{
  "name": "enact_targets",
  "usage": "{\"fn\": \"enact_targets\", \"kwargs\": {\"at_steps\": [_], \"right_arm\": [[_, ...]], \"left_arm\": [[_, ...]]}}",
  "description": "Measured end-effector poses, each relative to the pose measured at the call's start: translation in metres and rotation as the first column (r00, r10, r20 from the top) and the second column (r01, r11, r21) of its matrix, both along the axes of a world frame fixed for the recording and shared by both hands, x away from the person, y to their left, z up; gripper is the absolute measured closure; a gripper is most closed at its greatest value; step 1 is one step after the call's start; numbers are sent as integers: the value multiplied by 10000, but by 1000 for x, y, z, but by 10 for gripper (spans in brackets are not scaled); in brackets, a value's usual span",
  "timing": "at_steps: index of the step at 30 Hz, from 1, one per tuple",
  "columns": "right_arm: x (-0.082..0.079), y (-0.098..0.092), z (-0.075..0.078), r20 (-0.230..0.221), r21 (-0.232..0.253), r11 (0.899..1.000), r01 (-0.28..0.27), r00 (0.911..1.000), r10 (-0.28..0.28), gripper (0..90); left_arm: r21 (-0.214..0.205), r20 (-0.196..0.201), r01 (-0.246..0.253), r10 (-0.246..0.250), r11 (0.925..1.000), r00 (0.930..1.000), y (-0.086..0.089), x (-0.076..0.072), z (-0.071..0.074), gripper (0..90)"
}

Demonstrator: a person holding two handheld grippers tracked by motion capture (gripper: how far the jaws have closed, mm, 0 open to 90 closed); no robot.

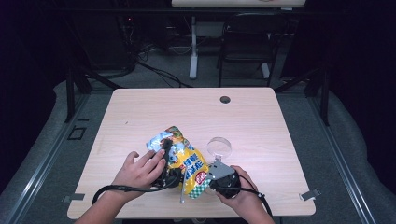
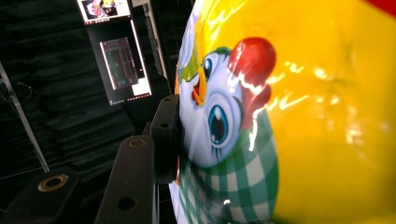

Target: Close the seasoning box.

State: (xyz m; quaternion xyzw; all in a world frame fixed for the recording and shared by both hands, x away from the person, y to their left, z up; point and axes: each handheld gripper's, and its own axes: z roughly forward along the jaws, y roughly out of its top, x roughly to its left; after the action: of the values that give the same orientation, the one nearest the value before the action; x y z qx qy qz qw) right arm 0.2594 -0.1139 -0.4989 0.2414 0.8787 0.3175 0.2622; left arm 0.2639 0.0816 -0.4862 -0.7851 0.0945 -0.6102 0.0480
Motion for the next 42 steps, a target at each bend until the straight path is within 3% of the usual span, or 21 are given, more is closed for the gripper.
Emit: {"fn": "enact_targets", "kwargs": {"at_steps": [13,36,42], "right_arm": [[1,-3,0,0,62,9999,100,10000,-100,704],[2,-3,-3,56,135,9999,66,10000,-67,706],[3,-4,-3,72,154,9998,85,9999,-86,706]], "left_arm": [[152,114,54,-56,9999,9999,-3,-1,2,618],[887,385,115,-149,9960,9991,-7,-5,7,621],[917,453,136,-178,9957,9988,-8,-6,8,631]]}}
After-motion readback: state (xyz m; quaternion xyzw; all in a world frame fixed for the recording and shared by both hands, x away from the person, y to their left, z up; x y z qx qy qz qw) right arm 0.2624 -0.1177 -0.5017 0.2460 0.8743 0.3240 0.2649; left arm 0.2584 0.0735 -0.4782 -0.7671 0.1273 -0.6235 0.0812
